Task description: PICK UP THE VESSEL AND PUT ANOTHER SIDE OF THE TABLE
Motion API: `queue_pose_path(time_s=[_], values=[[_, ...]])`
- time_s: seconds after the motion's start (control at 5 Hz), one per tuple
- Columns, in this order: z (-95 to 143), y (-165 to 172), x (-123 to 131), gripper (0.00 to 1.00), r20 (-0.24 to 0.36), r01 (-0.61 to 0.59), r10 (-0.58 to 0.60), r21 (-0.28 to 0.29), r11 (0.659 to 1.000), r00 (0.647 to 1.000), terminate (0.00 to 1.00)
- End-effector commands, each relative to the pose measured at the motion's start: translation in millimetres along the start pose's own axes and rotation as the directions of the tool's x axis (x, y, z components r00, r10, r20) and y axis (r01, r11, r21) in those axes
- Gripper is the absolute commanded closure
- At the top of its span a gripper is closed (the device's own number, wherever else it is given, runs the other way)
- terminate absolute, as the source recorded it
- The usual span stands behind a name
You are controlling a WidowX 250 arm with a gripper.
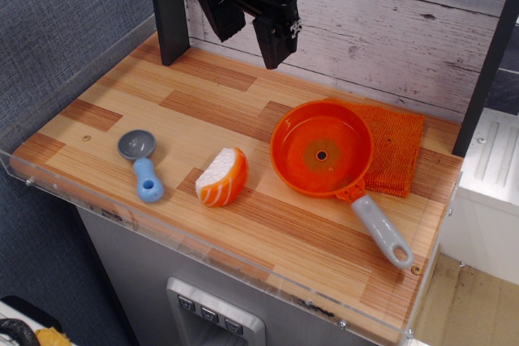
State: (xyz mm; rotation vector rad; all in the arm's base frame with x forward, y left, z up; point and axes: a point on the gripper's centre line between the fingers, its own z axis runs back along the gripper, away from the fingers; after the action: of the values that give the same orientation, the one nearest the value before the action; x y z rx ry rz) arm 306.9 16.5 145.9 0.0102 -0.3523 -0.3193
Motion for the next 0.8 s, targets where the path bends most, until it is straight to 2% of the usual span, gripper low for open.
queue_pose_path(time_s=[0.0, 0.2, 0.6], values=[[0, 0, 0, 0.00, 0.000, 0.000, 0.000, 0.000, 1.000, 1.000, 0.00], [-3, -14, 0, 0.00, -0.013, -0.199, 0.198, -0.067, 0.978, 0.980, 0.00], [-11, -37, -2, 0.00, -0.045, -0.283, 0.280, -0.102, 0.954, 0.959, 0.00]])
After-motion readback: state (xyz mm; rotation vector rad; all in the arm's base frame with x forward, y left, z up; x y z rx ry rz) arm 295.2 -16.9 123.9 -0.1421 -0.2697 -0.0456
